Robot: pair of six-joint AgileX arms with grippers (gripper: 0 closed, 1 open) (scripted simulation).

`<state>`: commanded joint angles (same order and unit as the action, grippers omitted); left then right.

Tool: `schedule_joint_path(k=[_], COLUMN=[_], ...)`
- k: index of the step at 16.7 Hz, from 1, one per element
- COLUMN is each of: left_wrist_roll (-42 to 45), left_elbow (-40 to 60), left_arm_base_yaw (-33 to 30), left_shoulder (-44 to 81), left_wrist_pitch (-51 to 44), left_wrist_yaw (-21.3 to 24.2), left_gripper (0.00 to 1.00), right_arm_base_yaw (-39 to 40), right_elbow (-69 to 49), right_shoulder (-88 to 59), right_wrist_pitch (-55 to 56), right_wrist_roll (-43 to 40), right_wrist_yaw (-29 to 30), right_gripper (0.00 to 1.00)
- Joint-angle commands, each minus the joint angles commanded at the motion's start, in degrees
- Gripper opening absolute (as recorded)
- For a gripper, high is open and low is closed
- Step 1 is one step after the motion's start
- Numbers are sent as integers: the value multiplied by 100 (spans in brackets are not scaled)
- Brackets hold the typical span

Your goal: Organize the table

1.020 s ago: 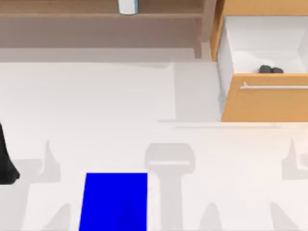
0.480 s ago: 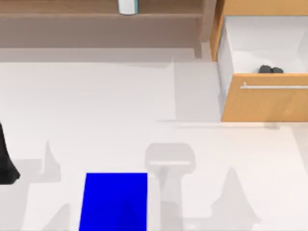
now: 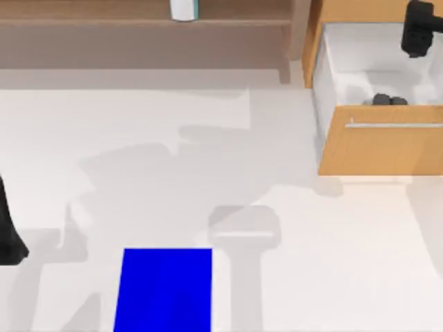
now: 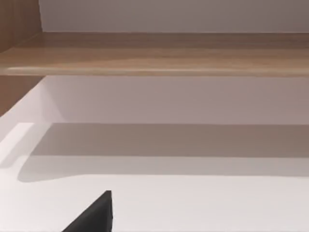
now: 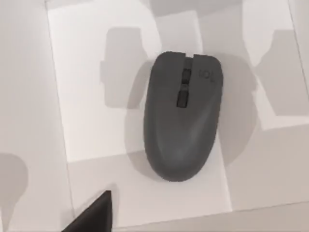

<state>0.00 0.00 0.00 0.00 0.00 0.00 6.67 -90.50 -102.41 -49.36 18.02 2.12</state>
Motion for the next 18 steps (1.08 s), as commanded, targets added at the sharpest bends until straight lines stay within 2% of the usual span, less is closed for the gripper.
schedule_joint_path(k=[4, 9, 18], left_wrist_roll=[0, 0, 0], left_elbow=[0, 0, 0], left_arm_base_yaw=[0, 0, 0], left_shoulder=[0, 0, 0], left_wrist_pitch=[0, 0, 0], left_wrist_yaw=[0, 0, 0], left_gripper=[100, 100, 100], right_arm_base_yaw=[130, 175, 148], right_elbow=[-1715, -2990, -3210], right_shoulder=[-1996, -3480, -3692], right_wrist_pitch=[-976, -1760, -1842], right_wrist_roll=[327, 665, 734], right_wrist_yaw=[50, 64, 57], right_gripper=[100, 100, 100])
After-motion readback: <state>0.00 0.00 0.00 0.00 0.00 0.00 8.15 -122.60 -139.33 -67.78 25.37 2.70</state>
